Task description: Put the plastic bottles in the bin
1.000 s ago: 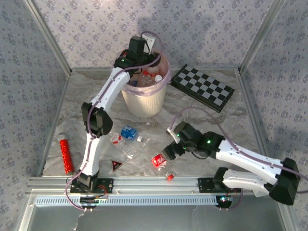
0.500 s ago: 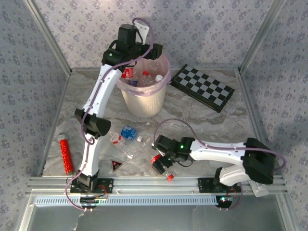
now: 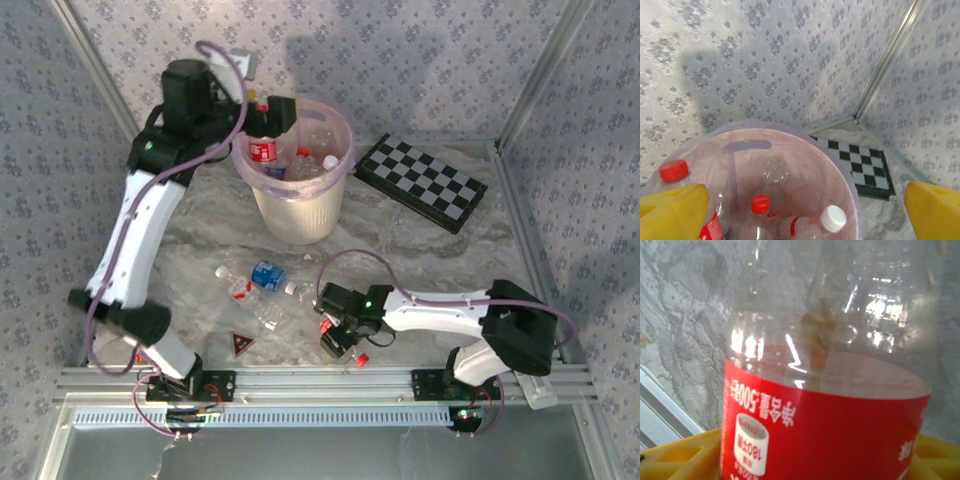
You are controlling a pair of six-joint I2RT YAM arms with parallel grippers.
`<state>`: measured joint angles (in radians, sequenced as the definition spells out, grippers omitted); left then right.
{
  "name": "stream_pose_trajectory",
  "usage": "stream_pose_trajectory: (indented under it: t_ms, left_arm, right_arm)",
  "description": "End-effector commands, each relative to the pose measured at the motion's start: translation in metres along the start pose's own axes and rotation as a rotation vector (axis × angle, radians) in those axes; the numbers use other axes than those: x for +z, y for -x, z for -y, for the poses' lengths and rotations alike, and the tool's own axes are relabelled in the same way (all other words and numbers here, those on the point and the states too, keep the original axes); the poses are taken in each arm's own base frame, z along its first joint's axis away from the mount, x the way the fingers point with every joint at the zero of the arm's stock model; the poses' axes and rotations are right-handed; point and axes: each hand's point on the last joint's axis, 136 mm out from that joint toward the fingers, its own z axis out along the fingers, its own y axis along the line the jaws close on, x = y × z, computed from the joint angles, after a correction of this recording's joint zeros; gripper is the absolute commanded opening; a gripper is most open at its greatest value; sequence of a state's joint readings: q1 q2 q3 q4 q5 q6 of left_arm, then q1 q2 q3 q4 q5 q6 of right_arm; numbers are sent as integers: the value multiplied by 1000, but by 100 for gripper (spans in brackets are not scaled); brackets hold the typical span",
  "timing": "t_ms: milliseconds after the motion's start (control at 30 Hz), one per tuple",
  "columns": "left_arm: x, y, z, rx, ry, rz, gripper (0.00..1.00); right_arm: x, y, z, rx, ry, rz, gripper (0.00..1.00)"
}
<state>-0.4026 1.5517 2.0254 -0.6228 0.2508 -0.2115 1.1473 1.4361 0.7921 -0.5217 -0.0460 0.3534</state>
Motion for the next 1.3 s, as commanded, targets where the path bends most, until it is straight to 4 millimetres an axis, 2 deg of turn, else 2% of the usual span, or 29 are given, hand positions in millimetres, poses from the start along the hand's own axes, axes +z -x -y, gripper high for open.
stream_pose_trajectory:
  t_ms: [0,67,167,267,400,600,667,767,933,1133,1267]
  left_arm:
    - [-18,-2,-8,-109,-17,89,100]
    - [-24,-21,-13,-166,-9,87,100]
    - [-41,-39,-17,-245,-10,118,100]
    - [-60,-55,-19,-364,-52,161,100]
    - [-77,-78,-8,-504,-145,173,100]
    - [-89,-113,13,-563,-188,88,100]
    - [-90,-129,22,-513,-172,44,100]
    - [-88,-142,34,-449,-167,17,100]
    - [-73,-156,44,-484,-203,10,100]
    - [-64,-170,37,-484,-158,-6,99]
    - [-63,-169,34,-487,-142,12,91]
  right_arm:
    - [-27,6,12,17,-29,56,66]
    - [-42,9,17,27,-32,91,65]
    - [-69,20,20,5,-28,176,64]
    - [-94,37,14,-87,5,298,65]
    - [-134,78,-5,-197,88,509,65]
    - [-171,127,-14,-245,153,700,61]
    - [-178,140,-13,-241,146,734,61]
    - [-187,156,-16,-254,149,776,61]
    - [-192,172,-26,-290,173,810,61]
    - [-193,178,-33,-303,196,832,62]
    - [-187,179,-38,-313,213,823,62]
